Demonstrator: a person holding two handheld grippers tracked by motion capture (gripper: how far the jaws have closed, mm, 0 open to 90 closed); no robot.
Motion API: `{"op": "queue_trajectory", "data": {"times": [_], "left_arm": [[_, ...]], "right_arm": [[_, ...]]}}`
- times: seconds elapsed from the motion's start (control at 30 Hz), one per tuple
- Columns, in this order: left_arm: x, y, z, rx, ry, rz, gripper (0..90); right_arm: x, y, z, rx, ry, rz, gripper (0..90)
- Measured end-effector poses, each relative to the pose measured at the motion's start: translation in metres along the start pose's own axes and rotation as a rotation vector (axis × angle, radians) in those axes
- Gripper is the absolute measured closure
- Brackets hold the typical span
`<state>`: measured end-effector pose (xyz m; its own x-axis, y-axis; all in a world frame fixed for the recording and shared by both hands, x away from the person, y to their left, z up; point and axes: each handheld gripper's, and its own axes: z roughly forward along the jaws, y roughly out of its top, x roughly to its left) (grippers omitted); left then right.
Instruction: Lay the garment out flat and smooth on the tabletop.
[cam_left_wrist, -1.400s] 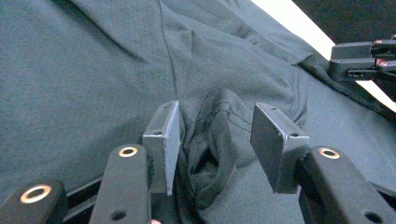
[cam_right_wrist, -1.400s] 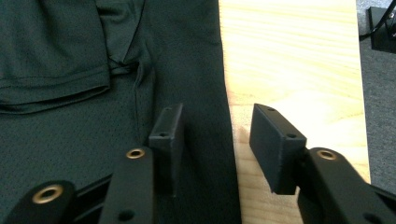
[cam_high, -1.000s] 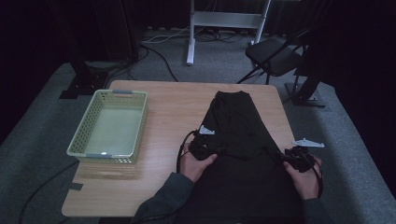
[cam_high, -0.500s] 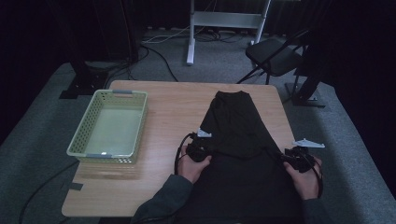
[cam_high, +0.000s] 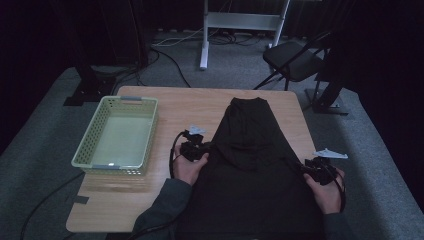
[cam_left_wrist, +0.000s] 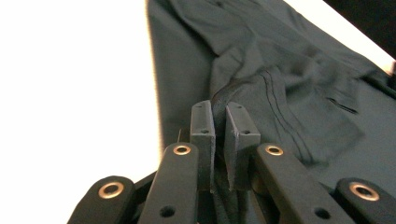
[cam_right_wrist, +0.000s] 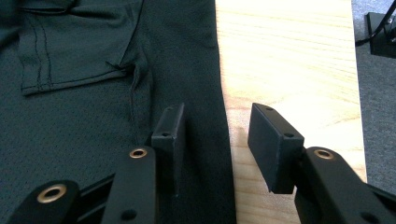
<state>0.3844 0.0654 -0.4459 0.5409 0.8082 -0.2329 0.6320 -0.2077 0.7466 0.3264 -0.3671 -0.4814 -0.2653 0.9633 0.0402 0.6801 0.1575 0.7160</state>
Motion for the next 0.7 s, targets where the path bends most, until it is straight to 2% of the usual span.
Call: {"op": "queue_trajectory", "data": {"times": [0.23,0.37,0.53,0.7], "left_arm": [[0.039,-0.004,-0.011,-0.003,0.081,-0.077,83.8],[0.054,-0.008,-0.017,-0.034,0.081,-0.138,76.0],[0.054,0.002,-0.019,-0.068,0.046,-0.151,66.5],[0.044,0.012,-0.003,-0.064,0.04,-0.141,60.9]], "right_arm": [[0.0,0.0,0.0,-0.001,-0.002,0.0,56.1],[0.0,0.0,0.0,-0.002,-0.004,0.002,56.1],[0.001,0.0,0.001,0.0,-0.007,0.002,56.1],[0.001,0.0,0.001,-0.004,-0.007,0.002,56.1]]}}
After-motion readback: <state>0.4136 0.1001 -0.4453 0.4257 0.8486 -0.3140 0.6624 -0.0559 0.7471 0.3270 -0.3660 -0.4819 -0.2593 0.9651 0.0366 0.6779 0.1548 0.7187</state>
